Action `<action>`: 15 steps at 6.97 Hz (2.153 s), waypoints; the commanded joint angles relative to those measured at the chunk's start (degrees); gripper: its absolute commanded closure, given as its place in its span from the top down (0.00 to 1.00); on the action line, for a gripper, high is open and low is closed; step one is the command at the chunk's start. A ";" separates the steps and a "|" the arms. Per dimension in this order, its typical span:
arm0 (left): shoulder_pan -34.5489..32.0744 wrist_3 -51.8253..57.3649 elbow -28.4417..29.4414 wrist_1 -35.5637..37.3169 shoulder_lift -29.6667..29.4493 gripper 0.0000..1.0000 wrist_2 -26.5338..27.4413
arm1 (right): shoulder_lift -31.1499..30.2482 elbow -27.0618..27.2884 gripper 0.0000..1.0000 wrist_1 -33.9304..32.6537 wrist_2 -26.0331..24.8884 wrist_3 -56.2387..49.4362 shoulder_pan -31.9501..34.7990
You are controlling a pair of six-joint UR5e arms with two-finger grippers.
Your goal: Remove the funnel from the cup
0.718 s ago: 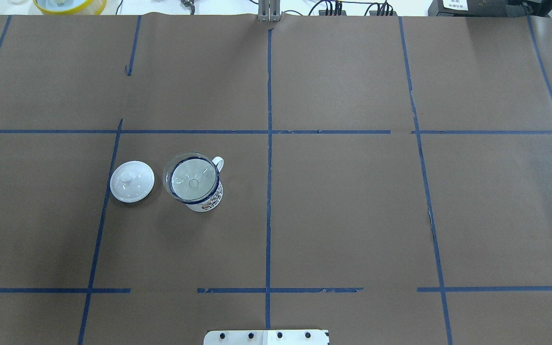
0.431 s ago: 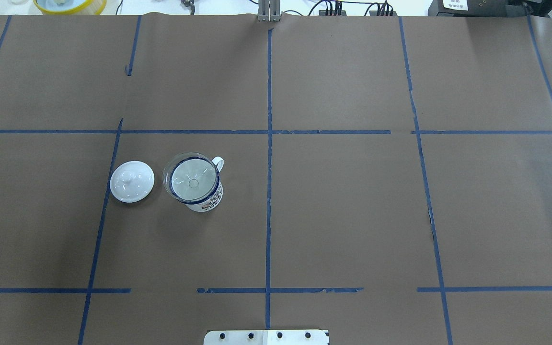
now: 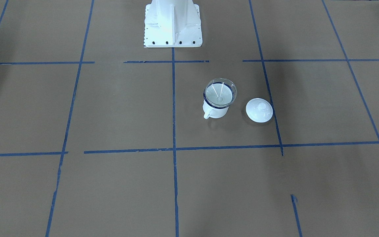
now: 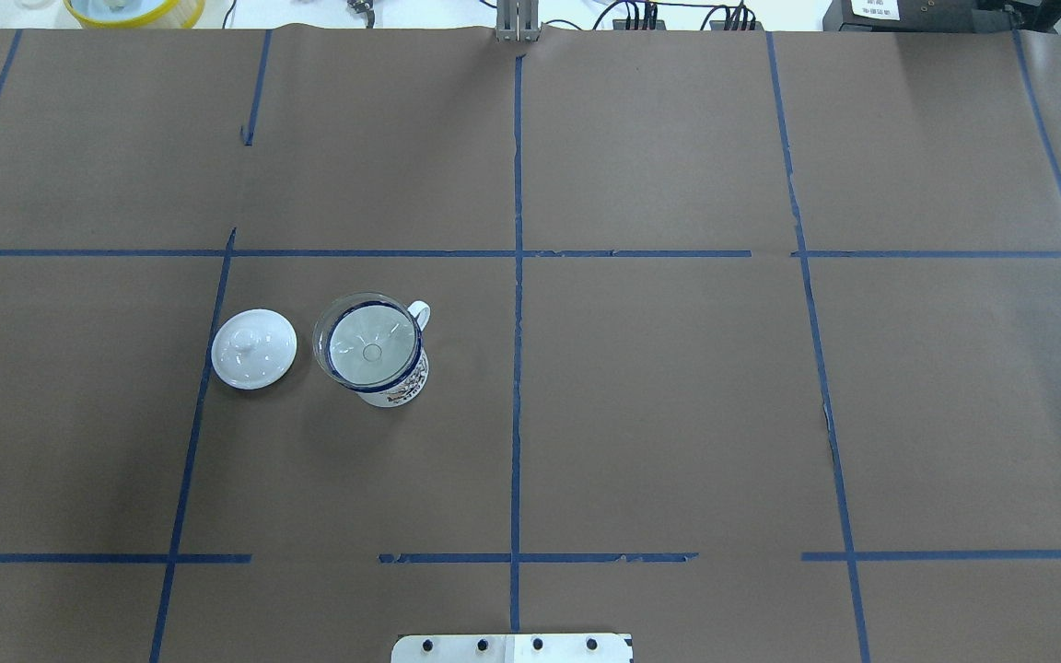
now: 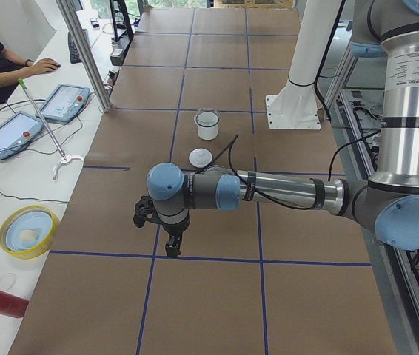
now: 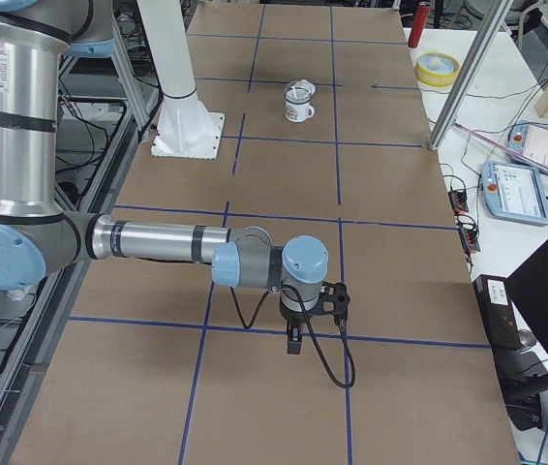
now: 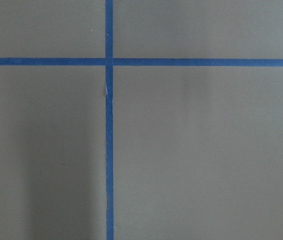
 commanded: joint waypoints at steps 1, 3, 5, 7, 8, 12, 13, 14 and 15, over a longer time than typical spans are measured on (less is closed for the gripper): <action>0.00 -0.09 0.01 -0.09 -0.13 1.00 -0.03 | 0.00 0.00 1.00 0.00 0.00 0.00 0.00; 0.00 -0.27 0.01 0.00 -0.22 1.00 -0.03 | 0.00 0.09 1.00 0.00 0.00 0.00 0.00; 0.00 -0.88 -0.95 0.00 -1.00 1.00 0.14 | 0.00 0.09 1.00 0.00 0.00 0.00 0.00; 0.27 -10.57 -8.37 0.09 -2.06 1.00 0.23 | 0.00 0.00 1.00 0.00 0.00 0.00 0.00; 2.79 -17.51 -14.52 0.09 -2.85 1.00 0.05 | 0.00 0.00 1.00 0.00 0.00 0.00 0.00; 22.54 -39.85 -19.32 0.18 -16.00 1.00 4.67 | 0.00 0.00 1.00 0.00 0.00 0.00 0.00; 27.64 -43.73 -19.06 0.35 -19.60 1.00 9.58 | 0.00 0.00 1.00 0.00 0.00 0.00 0.00; 29.95 -44.29 -18.80 0.44 -21.38 1.00 9.89 | 0.00 0.00 1.00 0.00 0.00 0.00 0.00; 33.80 -48.13 -18.45 1.66 -23.83 1.00 9.98 | 0.00 0.09 1.00 0.00 0.00 0.00 0.00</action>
